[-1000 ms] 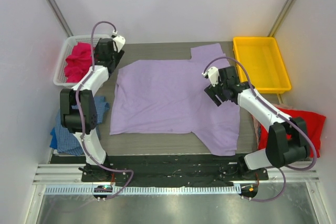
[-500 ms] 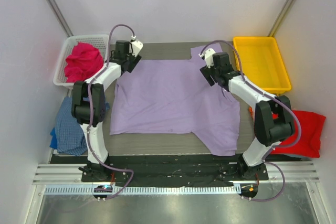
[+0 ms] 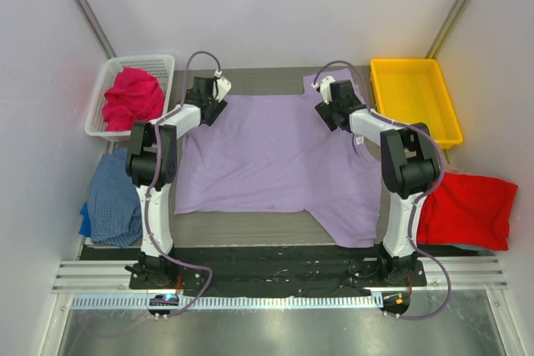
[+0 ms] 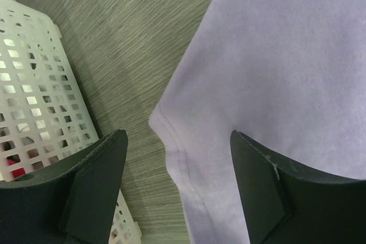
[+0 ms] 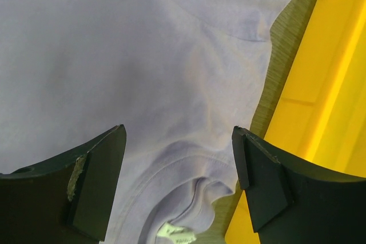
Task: Fold and stack the t-shirts
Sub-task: Grap the side of the flattened tshirt closest away from the robot with both arms
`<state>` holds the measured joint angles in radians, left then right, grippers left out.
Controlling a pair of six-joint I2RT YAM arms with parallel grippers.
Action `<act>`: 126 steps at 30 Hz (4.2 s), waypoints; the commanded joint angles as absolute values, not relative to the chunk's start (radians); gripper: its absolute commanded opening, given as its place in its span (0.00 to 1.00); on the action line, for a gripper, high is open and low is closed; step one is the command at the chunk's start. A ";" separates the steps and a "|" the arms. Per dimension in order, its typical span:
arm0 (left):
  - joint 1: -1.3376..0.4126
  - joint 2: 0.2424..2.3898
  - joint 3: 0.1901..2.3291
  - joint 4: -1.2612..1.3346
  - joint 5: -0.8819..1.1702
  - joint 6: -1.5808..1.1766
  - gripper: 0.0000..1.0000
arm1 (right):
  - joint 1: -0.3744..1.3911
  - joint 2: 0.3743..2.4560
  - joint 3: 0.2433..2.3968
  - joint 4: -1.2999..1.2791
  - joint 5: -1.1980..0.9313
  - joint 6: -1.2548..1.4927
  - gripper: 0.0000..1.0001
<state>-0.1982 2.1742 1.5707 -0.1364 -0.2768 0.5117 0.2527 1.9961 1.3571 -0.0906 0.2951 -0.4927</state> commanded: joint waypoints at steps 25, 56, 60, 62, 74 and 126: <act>-0.202 2.184 1.502 -0.005 -0.325 0.546 0.76 | 0.130 2.207 1.626 -0.043 0.284 -0.554 0.82; -0.196 2.321 1.617 0.055 -0.423 0.732 0.75 | 0.109 2.350 1.763 -0.014 0.391 -0.741 0.82; -0.202 2.255 1.556 0.055 -0.411 0.700 0.75 | 0.109 2.293 1.718 -0.015 0.370 -0.715 0.82; -0.212 2.220 1.514 0.057 -0.403 0.684 0.75 | 0.109 2.246 1.684 -0.014 0.356 -0.695 0.82; -0.284 1.890 1.319 0.003 -0.393 0.606 0.78 | 0.112 1.918 1.508 -0.141 0.246 -0.565 0.82; -0.383 1.637 0.854 -0.391 -0.322 0.664 0.77 | 0.357 1.482 0.772 -0.644 0.101 -0.831 0.82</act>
